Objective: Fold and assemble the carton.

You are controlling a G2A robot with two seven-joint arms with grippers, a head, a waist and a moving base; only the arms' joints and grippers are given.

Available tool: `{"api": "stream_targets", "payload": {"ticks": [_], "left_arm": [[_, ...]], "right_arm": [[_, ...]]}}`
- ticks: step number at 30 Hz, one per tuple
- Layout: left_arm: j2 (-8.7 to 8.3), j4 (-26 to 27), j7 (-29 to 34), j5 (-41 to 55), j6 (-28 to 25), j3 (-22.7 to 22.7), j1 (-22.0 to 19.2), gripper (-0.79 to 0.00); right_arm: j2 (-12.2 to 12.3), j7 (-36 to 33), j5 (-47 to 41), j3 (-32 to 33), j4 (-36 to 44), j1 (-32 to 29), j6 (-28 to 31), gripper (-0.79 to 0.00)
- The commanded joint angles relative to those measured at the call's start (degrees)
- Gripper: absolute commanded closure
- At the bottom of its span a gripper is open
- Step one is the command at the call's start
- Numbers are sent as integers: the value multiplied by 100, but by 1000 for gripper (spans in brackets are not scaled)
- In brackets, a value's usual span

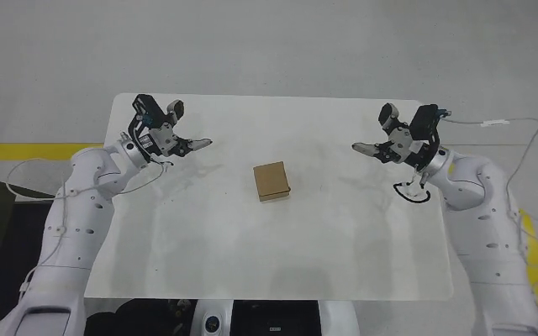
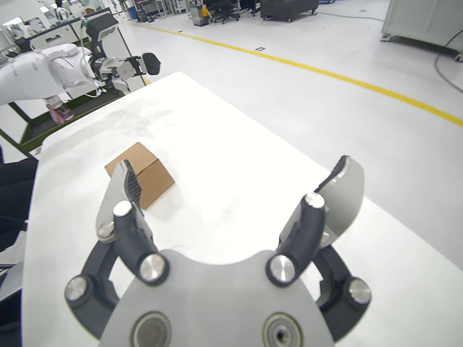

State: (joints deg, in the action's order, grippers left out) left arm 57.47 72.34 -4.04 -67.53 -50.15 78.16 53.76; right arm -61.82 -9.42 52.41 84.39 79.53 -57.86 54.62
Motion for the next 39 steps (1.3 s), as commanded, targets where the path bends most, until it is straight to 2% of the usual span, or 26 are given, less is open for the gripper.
{"api": "stream_targets", "payload": {"ticks": [1,11,16,39], "left_arm": [[-16,17,-4,29,25,83,-37,-785],[-87,16,-27,180,177,431,-43,-785],[-101,14,-68,333,330,553,-32,-785],[-101,14,-68,333,330,553,-32,-785]], "right_arm": [[5,413,487,48,25,-33,-119,-785],[44,1179,1750,22,31,86,-572,-785],[44,1209,1771,18,37,86,-579,-785],[44,1209,1771,18,37,86,-579,-785]]}}
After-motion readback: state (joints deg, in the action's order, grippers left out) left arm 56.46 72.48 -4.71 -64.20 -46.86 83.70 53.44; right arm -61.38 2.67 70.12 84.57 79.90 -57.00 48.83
